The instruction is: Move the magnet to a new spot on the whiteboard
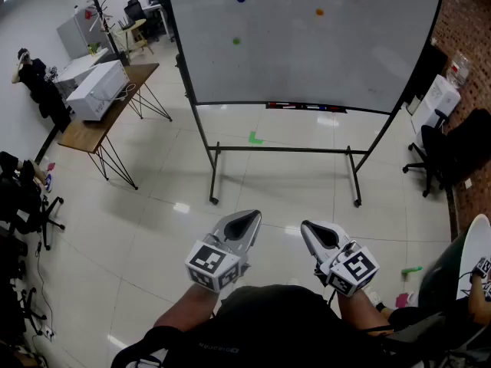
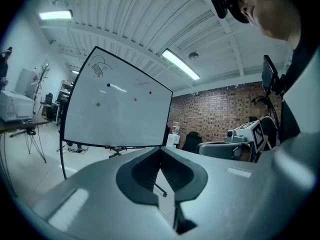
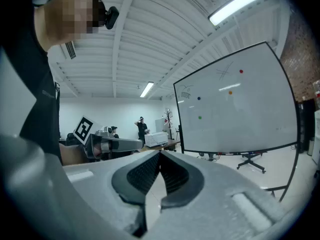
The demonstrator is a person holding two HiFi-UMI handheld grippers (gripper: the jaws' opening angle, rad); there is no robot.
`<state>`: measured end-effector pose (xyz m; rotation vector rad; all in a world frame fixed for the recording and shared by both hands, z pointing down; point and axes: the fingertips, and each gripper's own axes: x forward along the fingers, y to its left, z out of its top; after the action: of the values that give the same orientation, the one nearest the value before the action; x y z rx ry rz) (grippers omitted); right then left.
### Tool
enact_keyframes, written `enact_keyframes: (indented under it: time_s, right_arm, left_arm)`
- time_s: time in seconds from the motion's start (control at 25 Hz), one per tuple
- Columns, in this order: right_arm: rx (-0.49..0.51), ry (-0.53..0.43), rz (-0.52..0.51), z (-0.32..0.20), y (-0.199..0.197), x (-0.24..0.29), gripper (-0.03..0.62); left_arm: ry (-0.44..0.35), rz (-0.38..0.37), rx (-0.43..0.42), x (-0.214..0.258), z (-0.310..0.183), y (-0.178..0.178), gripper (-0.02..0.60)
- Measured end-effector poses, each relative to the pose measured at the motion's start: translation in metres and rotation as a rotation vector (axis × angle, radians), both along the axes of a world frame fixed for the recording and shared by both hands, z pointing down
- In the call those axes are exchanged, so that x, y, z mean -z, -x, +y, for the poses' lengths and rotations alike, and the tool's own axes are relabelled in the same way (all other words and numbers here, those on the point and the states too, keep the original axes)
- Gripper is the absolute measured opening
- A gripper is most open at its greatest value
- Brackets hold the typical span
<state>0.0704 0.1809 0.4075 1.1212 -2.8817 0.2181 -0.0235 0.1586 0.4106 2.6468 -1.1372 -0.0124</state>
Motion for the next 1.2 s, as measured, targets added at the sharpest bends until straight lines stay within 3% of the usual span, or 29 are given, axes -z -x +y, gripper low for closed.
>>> enact_keyframes:
  time_s: [0.64,1.2]
  right_arm:
    - [0.017,0.017,0.007,-0.003,0.032,-0.009,0.005]
    - [0.094,0.02,0.031,-0.009,0.131,-0.013,0.005]
  left_arm:
    - [0.006,0.011,0.016,-0.003,-0.001,0.033,0.017]
    - [0.034,0.015,0.074,-0.02,-0.009,0.127,0.017]
